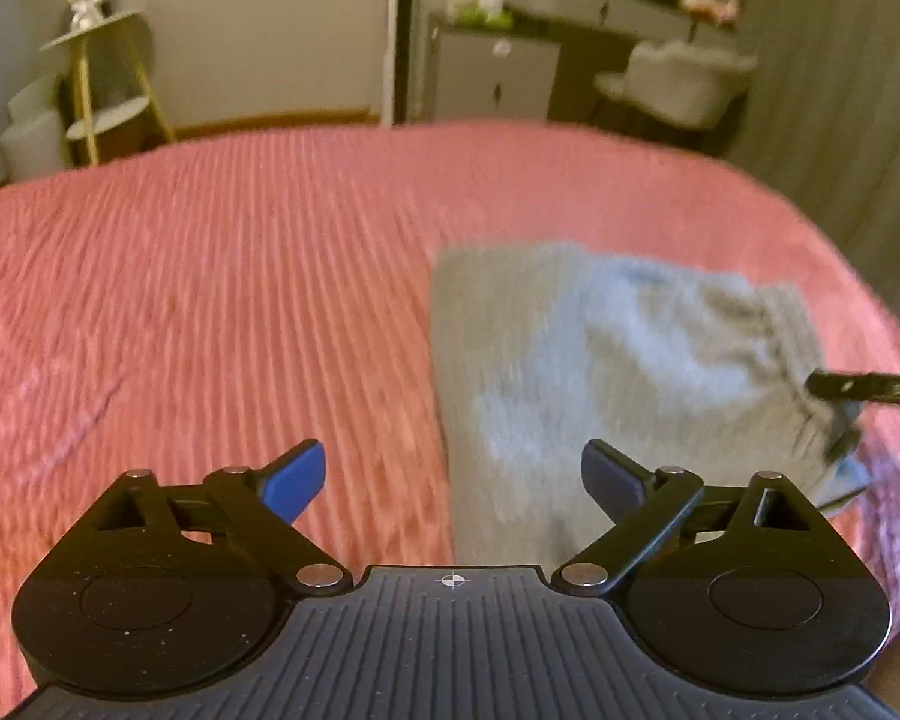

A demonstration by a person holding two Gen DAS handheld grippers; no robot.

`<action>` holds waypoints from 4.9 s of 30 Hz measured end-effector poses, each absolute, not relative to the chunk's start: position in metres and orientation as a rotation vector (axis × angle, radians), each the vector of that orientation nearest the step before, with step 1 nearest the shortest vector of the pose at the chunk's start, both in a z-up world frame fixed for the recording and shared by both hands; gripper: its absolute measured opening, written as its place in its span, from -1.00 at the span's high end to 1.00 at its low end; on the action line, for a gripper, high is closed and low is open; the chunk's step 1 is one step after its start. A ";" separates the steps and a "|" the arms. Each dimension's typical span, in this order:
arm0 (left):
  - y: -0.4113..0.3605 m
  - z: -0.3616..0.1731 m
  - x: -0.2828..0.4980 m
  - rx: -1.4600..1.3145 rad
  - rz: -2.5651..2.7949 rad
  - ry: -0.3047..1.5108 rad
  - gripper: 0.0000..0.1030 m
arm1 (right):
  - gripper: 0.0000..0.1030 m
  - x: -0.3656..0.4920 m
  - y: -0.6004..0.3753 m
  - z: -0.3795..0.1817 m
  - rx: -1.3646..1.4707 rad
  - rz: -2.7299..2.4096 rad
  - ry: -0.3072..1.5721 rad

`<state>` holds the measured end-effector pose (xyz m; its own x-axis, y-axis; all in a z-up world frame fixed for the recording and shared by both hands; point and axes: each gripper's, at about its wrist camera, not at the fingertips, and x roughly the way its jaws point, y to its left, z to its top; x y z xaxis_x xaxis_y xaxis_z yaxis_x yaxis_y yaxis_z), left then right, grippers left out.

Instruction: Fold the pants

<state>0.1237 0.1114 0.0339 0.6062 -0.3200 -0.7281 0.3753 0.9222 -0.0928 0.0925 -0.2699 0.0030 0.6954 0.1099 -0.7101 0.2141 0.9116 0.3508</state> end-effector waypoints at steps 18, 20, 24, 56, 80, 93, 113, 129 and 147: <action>0.073 -0.098 0.243 -0.311 -0.803 1.157 -0.97 | -0.89 0.144 -0.348 -0.075 0.918 0.447 0.948; 0.067 -0.098 0.251 -0.314 -0.810 1.178 -0.99 | -0.89 0.151 -0.343 -0.078 0.930 0.511 0.962; 0.049 -0.103 0.264 -0.270 -0.821 1.219 -1.00 | -0.91 0.165 -0.329 -0.082 0.930 0.591 0.974; 0.023 -0.072 0.212 -0.004 -0.646 1.092 -0.41 | -0.22 0.153 -0.282 -0.023 0.648 0.266 0.962; 0.027 0.004 0.177 -0.010 -0.615 0.942 0.24 | -0.06 0.141 -0.236 0.055 0.519 0.254 0.818; 0.001 0.023 0.256 -0.074 -0.570 0.848 0.23 | -0.06 0.225 -0.260 0.086 0.508 0.203 0.696; 0.033 -0.020 0.228 0.005 -0.367 0.782 -0.61 | -0.86 0.198 -0.280 0.050 0.440 -0.126 0.520; 0.059 -0.065 0.132 0.365 -0.258 0.630 -0.77 | -0.89 0.149 -0.211 0.023 0.168 -0.304 0.533; 0.048 -0.063 0.159 0.291 -0.135 0.774 -0.32 | -0.89 0.149 -0.222 0.004 0.164 -0.331 0.591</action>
